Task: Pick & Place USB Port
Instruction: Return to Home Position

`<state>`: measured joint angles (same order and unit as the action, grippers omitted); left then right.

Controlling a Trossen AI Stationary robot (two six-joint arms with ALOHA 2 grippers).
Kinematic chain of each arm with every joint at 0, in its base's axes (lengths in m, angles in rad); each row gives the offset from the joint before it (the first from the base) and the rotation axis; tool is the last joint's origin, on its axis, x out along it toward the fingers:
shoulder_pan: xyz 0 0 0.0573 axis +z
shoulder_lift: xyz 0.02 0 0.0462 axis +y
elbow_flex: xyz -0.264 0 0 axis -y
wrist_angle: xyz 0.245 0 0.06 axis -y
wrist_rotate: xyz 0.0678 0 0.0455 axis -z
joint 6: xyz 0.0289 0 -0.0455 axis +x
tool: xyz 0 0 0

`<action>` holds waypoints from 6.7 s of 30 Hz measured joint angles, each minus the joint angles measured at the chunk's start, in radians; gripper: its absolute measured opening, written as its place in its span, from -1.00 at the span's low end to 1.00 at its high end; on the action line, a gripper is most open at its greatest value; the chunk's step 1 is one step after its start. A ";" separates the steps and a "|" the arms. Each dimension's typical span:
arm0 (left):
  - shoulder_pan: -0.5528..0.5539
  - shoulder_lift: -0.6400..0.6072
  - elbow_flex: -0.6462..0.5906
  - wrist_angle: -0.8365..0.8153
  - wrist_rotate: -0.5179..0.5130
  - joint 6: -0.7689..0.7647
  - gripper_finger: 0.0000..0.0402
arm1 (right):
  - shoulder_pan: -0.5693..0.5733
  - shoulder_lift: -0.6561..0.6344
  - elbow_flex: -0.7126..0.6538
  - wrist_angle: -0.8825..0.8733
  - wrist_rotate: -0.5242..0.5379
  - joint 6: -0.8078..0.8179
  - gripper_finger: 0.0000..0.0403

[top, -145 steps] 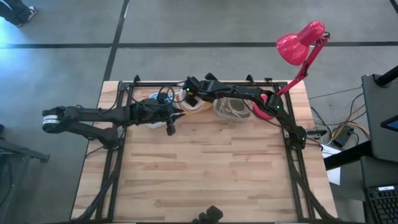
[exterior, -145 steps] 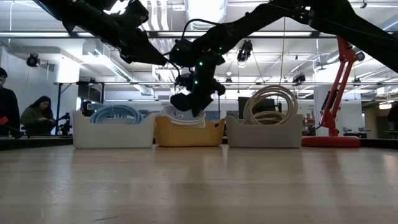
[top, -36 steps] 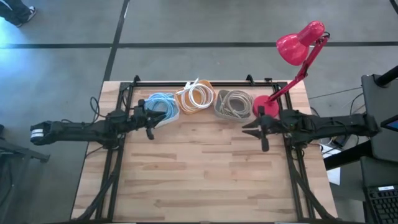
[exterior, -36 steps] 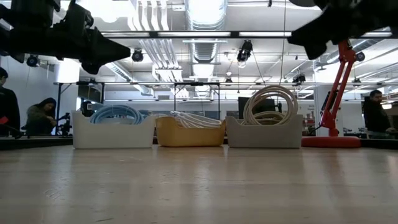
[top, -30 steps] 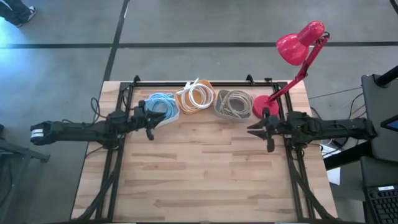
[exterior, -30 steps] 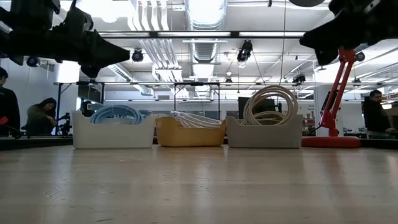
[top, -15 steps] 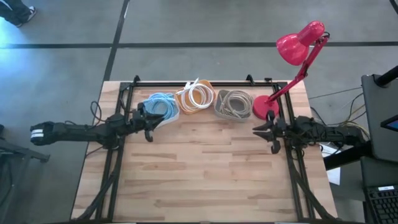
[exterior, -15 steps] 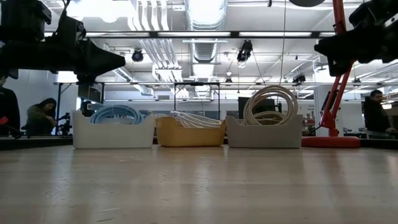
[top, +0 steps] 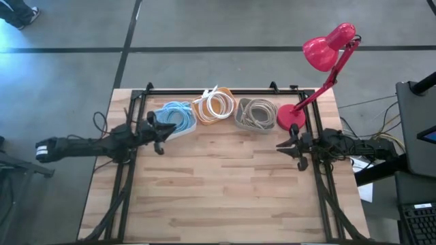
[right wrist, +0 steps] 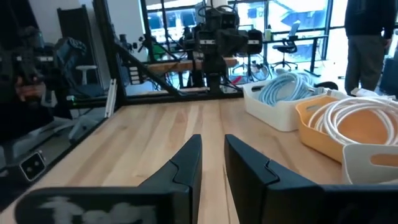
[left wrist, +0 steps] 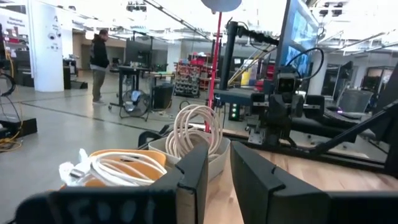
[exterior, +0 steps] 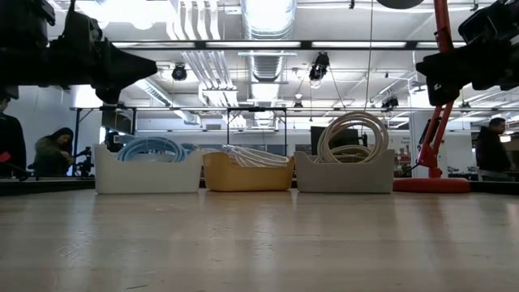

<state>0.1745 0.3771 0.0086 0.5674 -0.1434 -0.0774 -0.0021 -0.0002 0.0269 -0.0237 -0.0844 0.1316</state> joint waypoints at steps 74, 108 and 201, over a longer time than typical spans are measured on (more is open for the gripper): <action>0.000 -0.314 -0.003 -0.525 0.026 -0.077 -0.60 | 0.000 0.028 0.001 -0.001 0.006 -0.080 -0.62; -0.001 -0.314 -0.003 -0.523 0.027 -0.077 -0.60 | 0.000 0.028 0.001 -0.001 0.006 -0.082 -0.59; 0.000 -0.314 -0.003 -0.523 0.027 -0.076 -0.60 | 0.000 0.028 0.001 -0.001 0.006 -0.082 -0.65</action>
<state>0.1741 0.0635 0.0059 0.0444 -0.1162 -0.1539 -0.0021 0.0277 0.0277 -0.0248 -0.0780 0.0500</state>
